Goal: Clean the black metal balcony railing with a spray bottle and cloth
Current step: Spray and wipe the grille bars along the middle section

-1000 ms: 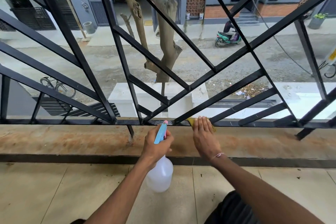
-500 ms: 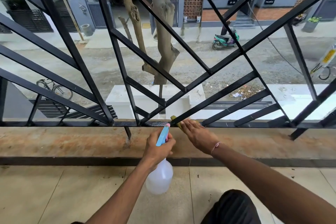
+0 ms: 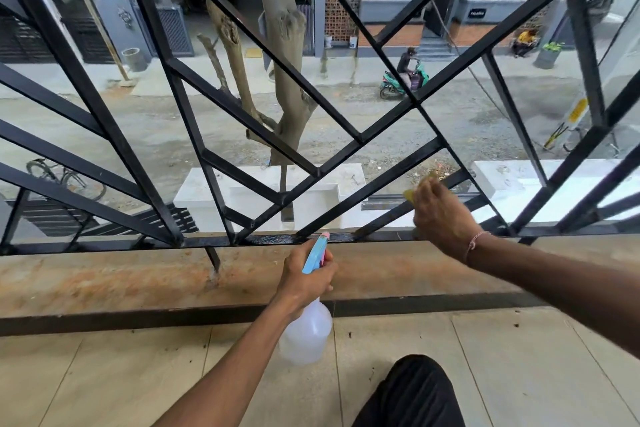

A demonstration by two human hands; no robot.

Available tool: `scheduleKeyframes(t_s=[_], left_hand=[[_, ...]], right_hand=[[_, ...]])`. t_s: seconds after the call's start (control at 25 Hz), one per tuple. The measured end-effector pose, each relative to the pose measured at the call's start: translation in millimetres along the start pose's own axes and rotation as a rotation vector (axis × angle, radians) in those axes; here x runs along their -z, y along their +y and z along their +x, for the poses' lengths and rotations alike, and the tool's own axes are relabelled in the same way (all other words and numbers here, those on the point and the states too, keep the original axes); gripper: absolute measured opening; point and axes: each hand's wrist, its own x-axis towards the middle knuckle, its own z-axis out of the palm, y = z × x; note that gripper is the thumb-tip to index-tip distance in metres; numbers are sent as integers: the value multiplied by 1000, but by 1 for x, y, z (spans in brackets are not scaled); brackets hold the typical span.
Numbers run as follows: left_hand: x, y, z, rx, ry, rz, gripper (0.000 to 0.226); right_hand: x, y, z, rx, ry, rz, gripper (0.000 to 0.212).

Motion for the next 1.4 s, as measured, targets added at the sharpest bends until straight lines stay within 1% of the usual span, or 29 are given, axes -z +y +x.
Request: scheduleKeyframes(t_s=[0.04, 0.16, 0.24, 0.36, 0.44, 0.48, 0.52, 0.6, 0.72, 0.76, 0.88, 0.96, 1.04, 1.12, 1.2, 1.24, 1.32, 1.36, 1.4], left_hand=[[-4, 1, 2, -8, -7, 8, 13], [-19, 4, 6, -34, -40, 21, 7], [-32, 7, 8, -43, -76, 9, 7], [-50, 11, 9, -60, -118, -6, 10], [-61, 12, 8, -51, -111, -13, 11], [-65, 12, 8, -45, -99, -5, 14], [-68, 11, 7, -44, -91, 10, 18], [-70, 10, 5, -51, -110, 44, 22], [-67, 8, 3, -48, -141, 44, 19], [-65, 7, 4, -34, -141, 28, 16], [-63, 8, 8, -5, -128, 3, 13], [-65, 11, 7, -9, -126, 19, 15], [-70, 13, 5, -12, -111, 38, 21], [-72, 13, 4, -17, -96, 45, 22], [-73, 12, 4, -26, -105, 48, 20], [-73, 12, 4, -24, -118, 39, 18], [-73, 11, 5, -12, -127, 28, 12], [-73, 10, 5, -13, -128, 28, 11], [-74, 9, 6, -18, -129, 30, 11]], right_hand=[[-1, 16, -5, -14, -9, -22, 41], [-11, 40, -22, 31, 61, -106, 49], [-18, 31, -33, -7, 98, -2, 56], [-26, -2, -29, -162, 198, 348, 65], [-30, -29, -18, -157, 282, 471, 62], [-32, -42, -12, -134, 338, 500, 61], [-32, -53, -7, -95, 359, 530, 60], [-32, -65, -3, -21, 357, 559, 58], [-38, -54, -12, 23, 331, 537, 56], [-41, -46, -18, 2, 348, 532, 55], [-50, -15, -38, -155, 387, 579, 58], [-57, -7, -48, -217, 373, 598, 56], [-57, -16, -53, -268, 349, 632, 58], [-51, -40, -54, -307, 327, 679, 60], [-43, -70, -53, -338, 327, 775, 66], [-39, -83, -51, -359, 293, 858, 70], [-33, -98, -49, -435, 179, 1129, 77], [-33, -103, -50, -474, 129, 1294, 73], [-32, -105, -51, -521, 90, 1470, 63]])
